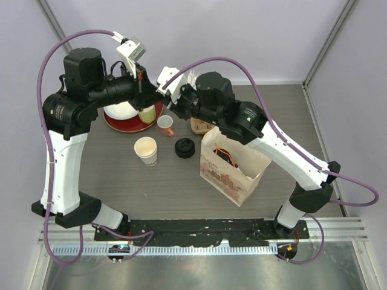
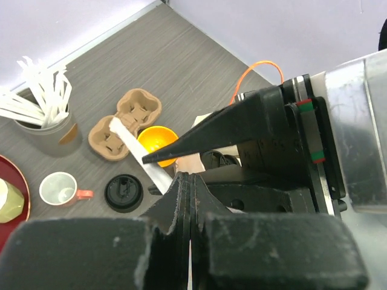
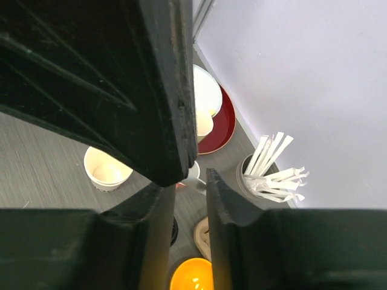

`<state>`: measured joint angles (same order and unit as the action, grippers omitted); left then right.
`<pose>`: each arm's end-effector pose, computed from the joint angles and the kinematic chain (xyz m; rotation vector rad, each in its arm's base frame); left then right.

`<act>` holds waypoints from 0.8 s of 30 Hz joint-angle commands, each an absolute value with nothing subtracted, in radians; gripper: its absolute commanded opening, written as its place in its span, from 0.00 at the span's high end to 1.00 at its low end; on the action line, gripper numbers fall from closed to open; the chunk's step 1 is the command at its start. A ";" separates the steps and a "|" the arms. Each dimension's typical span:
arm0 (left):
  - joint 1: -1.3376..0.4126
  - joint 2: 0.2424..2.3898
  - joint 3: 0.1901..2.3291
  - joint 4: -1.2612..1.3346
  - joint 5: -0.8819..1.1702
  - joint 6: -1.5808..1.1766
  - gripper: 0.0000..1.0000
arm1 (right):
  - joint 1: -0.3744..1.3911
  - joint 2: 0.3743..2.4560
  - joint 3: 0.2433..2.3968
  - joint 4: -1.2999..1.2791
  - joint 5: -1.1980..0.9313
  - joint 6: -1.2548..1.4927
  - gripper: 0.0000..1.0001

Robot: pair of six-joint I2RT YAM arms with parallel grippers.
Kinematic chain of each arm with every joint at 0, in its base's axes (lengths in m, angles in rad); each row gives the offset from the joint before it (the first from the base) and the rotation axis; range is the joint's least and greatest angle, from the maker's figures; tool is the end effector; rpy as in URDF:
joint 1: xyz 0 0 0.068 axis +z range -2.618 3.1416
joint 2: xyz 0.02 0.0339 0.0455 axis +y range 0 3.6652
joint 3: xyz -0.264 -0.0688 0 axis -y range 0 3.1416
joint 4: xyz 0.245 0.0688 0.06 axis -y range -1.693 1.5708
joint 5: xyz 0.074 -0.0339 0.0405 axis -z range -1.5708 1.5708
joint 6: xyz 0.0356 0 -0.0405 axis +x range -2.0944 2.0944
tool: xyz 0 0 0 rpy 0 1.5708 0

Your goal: Pack the takeout coffee

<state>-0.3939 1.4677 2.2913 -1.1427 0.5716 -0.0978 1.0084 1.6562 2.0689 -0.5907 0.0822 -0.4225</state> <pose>0.1902 -0.0999 0.5640 0.6755 1.8093 -0.8708 0.1894 0.2951 0.5104 -1.1092 1.3686 0.3558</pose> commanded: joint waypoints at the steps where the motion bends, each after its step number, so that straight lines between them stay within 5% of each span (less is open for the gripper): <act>1: -0.399 1.451 2.301 -1.127 0.615 -0.118 1.00 | 1.012 1.655 2.109 -0.546 0.067 -0.430 0.77; 2: -0.399 1.450 2.296 -1.129 0.612 -0.115 1.00 | 1.012 1.654 2.109 -0.546 0.069 -0.425 0.90; 5: -0.399 1.447 2.286 -1.126 0.589 -0.109 0.99 | 1.012 1.632 2.106 -0.546 0.095 -0.390 0.99; 7: -0.399 1.447 2.286 -1.114 0.565 -0.107 0.70 | 1.012 1.615 2.097 -0.548 0.113 -0.367 0.99; 12: -0.399 1.457 2.290 -1.095 0.502 -0.106 0.18 | 1.011 1.543 2.069 -0.546 0.170 -0.270 0.99; 15: -0.399 1.460 2.307 -1.086 0.437 -0.097 0.00 | 1.011 1.488 2.059 -0.560 0.259 -0.223 0.99; 24: -0.399 1.454 2.258 -1.062 0.380 -0.057 0.00 | 1.006 1.393 2.154 -0.991 0.438 -0.017 0.99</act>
